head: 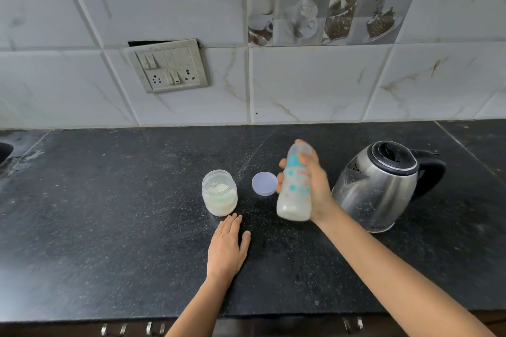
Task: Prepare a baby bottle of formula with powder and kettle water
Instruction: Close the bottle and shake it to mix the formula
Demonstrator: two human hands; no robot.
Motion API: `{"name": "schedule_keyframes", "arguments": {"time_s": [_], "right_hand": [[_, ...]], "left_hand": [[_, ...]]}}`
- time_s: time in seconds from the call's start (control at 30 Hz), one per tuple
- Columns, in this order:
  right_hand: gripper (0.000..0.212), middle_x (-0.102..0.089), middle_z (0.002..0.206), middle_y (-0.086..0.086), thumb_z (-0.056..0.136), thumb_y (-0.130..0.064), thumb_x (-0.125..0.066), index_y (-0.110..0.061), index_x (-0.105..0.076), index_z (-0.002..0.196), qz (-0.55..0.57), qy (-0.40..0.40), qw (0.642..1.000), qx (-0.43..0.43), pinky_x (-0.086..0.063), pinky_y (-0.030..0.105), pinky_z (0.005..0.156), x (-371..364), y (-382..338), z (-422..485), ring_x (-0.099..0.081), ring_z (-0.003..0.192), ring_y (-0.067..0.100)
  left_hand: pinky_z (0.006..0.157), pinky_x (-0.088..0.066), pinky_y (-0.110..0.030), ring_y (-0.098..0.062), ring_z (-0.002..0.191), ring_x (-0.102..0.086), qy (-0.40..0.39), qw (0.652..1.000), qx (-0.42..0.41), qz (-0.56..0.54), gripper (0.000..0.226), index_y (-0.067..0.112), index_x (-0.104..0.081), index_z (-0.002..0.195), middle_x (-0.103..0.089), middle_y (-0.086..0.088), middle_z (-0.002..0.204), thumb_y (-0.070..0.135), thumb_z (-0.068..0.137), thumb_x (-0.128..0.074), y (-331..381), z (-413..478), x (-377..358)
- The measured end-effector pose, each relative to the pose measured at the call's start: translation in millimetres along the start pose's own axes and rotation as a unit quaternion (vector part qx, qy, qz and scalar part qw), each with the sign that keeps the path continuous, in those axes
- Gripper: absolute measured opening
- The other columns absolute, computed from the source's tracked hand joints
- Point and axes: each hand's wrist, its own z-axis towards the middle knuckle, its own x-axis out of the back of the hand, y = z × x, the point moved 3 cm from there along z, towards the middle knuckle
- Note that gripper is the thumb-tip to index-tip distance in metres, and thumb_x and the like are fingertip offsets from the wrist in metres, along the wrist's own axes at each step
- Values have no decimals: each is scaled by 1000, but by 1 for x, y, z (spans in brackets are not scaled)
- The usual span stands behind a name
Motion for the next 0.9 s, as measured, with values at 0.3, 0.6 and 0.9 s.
{"name": "schedule_keyframes", "arguments": {"time_s": [0.3, 0.6, 0.9], "right_hand": [[25, -60, 74, 5, 84, -35, -57, -15, -57, 99, 52, 44, 997, -25, -52, 26, 52, -2, -14, 11, -59, 54, 19], [23, -52, 78, 5, 87, -33, -52, -11, -54, 92, 105, 91, 990, 5, -50, 22, 51, 7, -28, 13, -55, 52, 17], [20, -53, 78, 5, 89, -31, -52, -13, -51, 98, 101, 101, 990, 13, -50, 26, 52, 9, -10, 8, -55, 52, 19]], "left_hand": [[113, -17, -24, -17, 137, -35, -1, 1000, 5, 10, 49, 16, -47, 139, -45, 0, 145, 39, 96, -47, 0, 0, -1], [113, -13, -23, -16, 138, -33, -1, 1000, 3, 19, 50, 16, -45, 140, -43, 0, 147, 40, 96, -45, 0, 0, -2], [115, -10, -23, -16, 140, -30, 0, 1000, -1, 22, 50, 15, -43, 141, -41, -1, 148, 39, 97, -43, 3, 3, 0]]}}
